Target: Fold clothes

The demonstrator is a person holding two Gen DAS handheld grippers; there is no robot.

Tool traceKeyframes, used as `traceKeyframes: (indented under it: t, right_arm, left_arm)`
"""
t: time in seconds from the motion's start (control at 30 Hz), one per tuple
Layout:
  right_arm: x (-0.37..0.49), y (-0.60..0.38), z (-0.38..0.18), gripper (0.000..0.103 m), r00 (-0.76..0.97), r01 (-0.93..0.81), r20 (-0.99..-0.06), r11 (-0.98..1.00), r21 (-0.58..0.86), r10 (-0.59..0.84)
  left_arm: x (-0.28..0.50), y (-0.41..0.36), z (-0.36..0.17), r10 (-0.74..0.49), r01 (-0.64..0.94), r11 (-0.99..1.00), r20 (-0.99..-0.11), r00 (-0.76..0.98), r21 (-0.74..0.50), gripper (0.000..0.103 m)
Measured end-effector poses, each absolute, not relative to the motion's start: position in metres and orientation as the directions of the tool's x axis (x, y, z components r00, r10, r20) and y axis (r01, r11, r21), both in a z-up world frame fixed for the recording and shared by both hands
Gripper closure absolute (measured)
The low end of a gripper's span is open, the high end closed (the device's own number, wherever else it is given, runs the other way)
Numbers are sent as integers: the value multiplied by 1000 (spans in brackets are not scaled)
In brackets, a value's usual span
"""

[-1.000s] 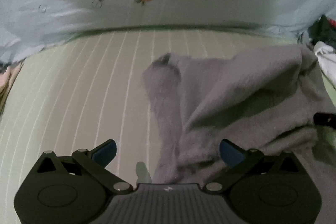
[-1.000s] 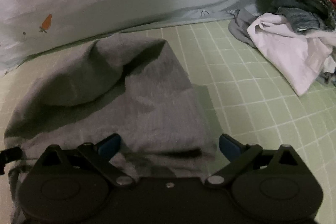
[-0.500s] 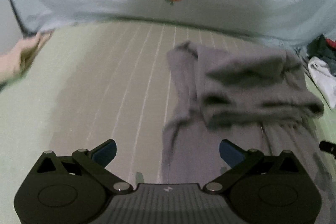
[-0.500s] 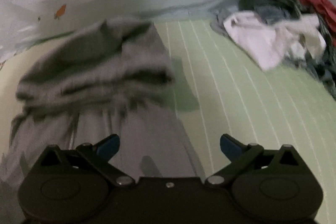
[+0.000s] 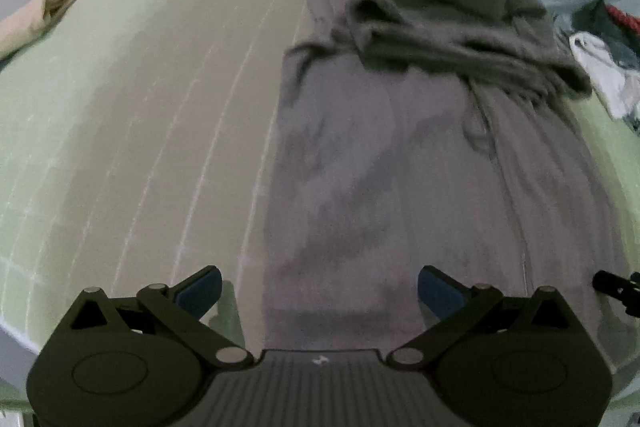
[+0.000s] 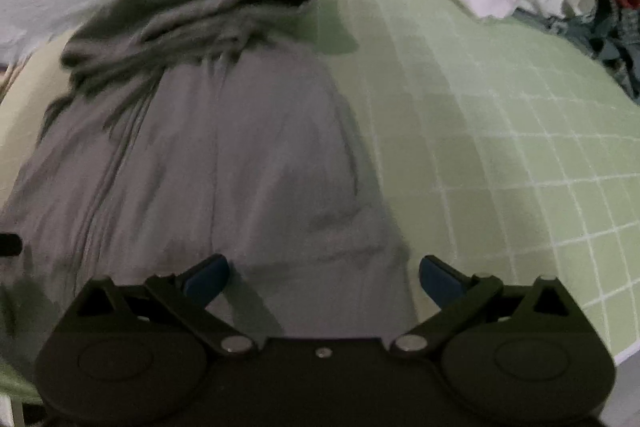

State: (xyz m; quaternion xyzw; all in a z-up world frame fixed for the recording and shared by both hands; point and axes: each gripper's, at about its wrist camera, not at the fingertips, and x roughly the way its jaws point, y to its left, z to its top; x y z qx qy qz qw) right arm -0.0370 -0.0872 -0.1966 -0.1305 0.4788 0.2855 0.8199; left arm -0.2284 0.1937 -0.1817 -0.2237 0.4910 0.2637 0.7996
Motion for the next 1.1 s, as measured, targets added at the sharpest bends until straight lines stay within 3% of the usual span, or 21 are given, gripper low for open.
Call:
traceKeyframes:
  t: [0.4,0.5,0.57,0.63,0.7,0.73,0.8,0.93,1.1]
  right_arm:
    - [-50,-109,-197,1,371,-607,-855,791,72,363]
    - [-49,-115,-196,1,371,-599,-854,797,79,364]
    - [-49,-118,-196,4,372,-594,-853,800,83,365]
    - [-46,-120,-192,14,369,-588,-847,802,106,383]
    - [-43,-121,-187,46,363,-582,-836,801,141,411]
    - [-41,-121,-184,73,360,-579,-830,800,158,425]
    - [-37,-122,-178,90,355,-573,-818,797,192,452]
    - [-30,-124,-166,93,346,-559,-790,787,260,506]
    - [-16,-118,-140,94,364,-551,-726,763,337,584]
  left_arm:
    - [-257,176,-182,159,-661,733,-902,400,-164,3]
    - [-264,180,-181,148,-676,708,-893,425,-204,8]
    - [-266,183,-181,139,-685,692,-890,434,-226,23]
    - [-265,184,-180,118,-678,695,-891,439,-242,34]
    - [-259,183,-178,91,-656,710,-891,445,-255,55]
    - [-257,182,-177,78,-644,719,-889,450,-263,68]
    - [-251,182,-175,79,-627,737,-890,449,-251,84]
    - [-243,191,-160,66,-622,730,-877,476,-283,91]
    - [-222,207,-117,101,-587,732,-796,596,-346,91]
